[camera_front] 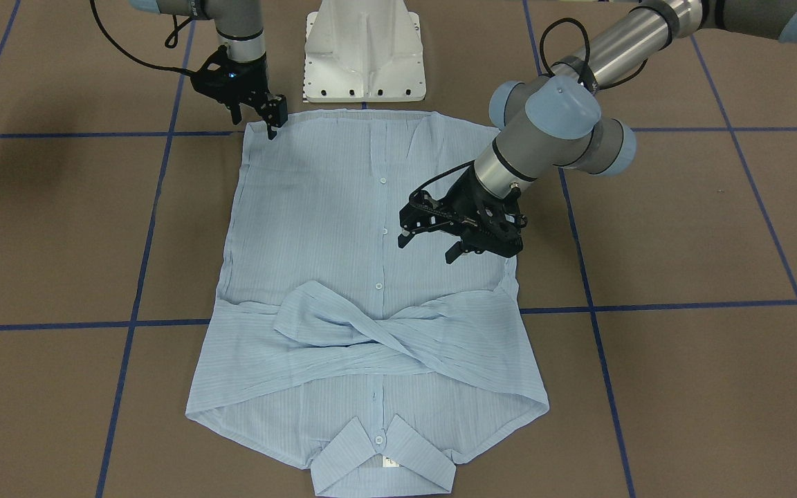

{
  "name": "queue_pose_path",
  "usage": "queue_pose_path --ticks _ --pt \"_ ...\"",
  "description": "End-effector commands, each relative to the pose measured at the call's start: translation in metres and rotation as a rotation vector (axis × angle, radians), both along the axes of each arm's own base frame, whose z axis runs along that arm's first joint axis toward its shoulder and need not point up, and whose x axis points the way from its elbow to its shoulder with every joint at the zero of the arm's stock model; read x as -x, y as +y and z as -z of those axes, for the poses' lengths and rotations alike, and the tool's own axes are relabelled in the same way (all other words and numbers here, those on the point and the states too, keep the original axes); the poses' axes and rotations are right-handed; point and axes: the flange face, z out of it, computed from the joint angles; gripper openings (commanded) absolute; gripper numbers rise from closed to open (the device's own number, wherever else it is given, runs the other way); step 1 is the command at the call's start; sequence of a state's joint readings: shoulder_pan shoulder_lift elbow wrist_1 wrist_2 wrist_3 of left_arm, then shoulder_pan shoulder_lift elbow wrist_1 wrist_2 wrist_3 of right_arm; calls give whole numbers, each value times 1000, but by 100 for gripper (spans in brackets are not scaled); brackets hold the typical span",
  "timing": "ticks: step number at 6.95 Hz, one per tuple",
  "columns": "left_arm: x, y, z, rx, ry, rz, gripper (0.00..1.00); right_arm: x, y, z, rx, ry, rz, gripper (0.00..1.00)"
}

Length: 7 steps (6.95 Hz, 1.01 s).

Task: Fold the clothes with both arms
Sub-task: 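Release the sleeve with the left gripper while the right gripper moves to the hem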

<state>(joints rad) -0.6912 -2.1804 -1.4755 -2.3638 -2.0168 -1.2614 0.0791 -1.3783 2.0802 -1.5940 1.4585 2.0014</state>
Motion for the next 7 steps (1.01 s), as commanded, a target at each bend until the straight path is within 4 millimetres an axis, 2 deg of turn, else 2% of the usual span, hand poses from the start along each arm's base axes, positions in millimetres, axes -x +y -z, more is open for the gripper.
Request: queue_pose_path --ticks 1,2,4,5,7 --pt "1 0 1 -1 2 2 95 5 14 -1 1 2 29 76" --pt "1 0 0 0 1 2 95 5 14 -2 1 4 29 61" --pt "1 0 0 0 1 2 95 3 11 1 -1 -2 22 19" --pt "0 1 0 1 1 1 95 4 10 -1 -2 4 23 5" --pt "1 0 0 4 2 5 95 1 7 2 -4 -3 17 3"
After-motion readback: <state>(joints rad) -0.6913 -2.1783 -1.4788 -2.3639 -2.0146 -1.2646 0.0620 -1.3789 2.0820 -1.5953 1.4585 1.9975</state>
